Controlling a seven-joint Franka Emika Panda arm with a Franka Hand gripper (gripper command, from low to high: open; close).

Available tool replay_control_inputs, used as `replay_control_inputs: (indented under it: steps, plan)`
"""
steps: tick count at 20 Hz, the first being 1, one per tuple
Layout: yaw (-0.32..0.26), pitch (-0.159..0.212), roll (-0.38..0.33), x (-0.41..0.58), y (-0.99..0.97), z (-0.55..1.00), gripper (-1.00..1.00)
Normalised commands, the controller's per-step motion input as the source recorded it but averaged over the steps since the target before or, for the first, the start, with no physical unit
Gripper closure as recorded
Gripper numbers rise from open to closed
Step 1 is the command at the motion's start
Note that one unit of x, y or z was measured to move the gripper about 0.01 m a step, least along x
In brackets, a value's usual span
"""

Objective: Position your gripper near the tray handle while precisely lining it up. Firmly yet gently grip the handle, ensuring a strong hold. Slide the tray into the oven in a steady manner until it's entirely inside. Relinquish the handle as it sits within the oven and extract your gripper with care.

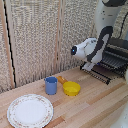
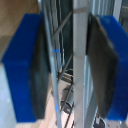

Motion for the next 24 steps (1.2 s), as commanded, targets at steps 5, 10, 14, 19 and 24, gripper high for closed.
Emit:
replay_control_inputs:
  steps: [5,10,14,19,24]
  plan:
    - [0.000,0.031,-0.274,0.000,0.06,0.02,1.00]
    - [0.000,0.012,-0.056,0.000,-0.21,0.15,1.00]
    - [0.000,0.021,0.010,0.000,-0.54,0.37,1.00]
    - [0.044,0.026,0.070,0.000,-0.62,0.69,1.00]
    - [0.075,0.005,0.183,0.033,-0.58,0.69,1.00]
